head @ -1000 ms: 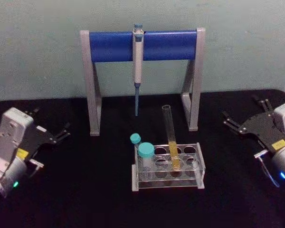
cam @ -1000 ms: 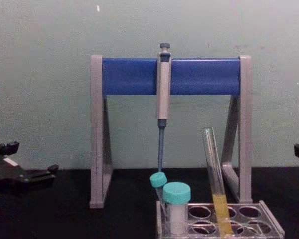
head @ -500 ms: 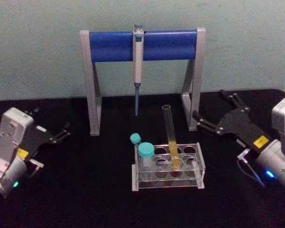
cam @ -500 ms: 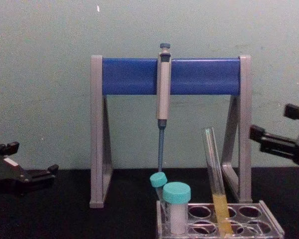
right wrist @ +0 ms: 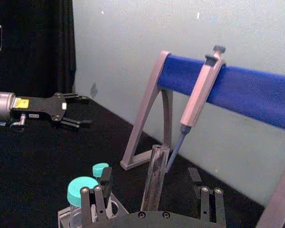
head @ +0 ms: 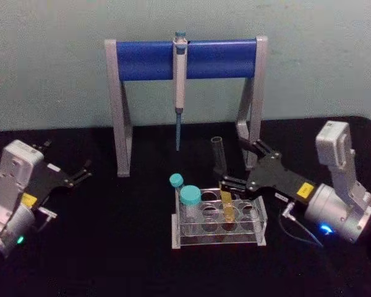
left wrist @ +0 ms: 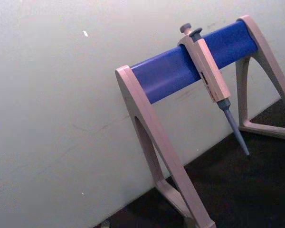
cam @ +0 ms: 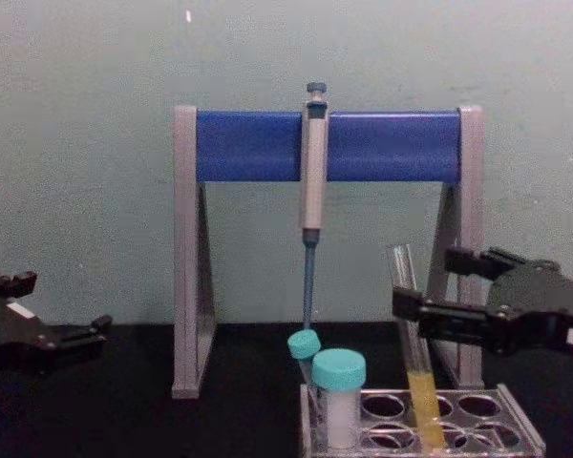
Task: Pick up the test tube from the test tube rack, shake it, then place it back into the test tube rack.
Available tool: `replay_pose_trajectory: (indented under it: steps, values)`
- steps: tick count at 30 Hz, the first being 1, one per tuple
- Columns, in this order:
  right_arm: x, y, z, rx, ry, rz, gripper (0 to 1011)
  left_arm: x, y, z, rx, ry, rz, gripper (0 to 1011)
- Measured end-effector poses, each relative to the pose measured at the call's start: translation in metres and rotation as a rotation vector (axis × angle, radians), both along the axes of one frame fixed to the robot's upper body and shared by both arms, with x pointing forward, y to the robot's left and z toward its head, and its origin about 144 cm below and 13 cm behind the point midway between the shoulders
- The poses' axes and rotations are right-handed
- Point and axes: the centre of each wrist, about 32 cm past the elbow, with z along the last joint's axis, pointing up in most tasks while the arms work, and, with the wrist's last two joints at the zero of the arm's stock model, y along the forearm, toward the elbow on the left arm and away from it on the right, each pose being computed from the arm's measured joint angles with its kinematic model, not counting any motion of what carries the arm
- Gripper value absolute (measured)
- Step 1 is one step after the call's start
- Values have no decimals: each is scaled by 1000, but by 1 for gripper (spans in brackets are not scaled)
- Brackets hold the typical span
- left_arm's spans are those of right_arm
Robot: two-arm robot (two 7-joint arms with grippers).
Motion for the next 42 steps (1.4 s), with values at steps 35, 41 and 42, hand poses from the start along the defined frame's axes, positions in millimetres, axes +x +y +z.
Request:
replay_pose_trajectory:
  steps: [35, 41, 42]
  values:
    - [26, 7, 1, -11, 160, 7, 1000, 0, 0, 0, 0, 0, 0, 1001]
    - [26, 7, 1, -11, 161, 8, 1000, 0, 0, 0, 0, 0, 0, 1001]
    - [26, 7, 1, -11, 161, 8, 1000, 0, 0, 0, 0, 0, 0, 1001]
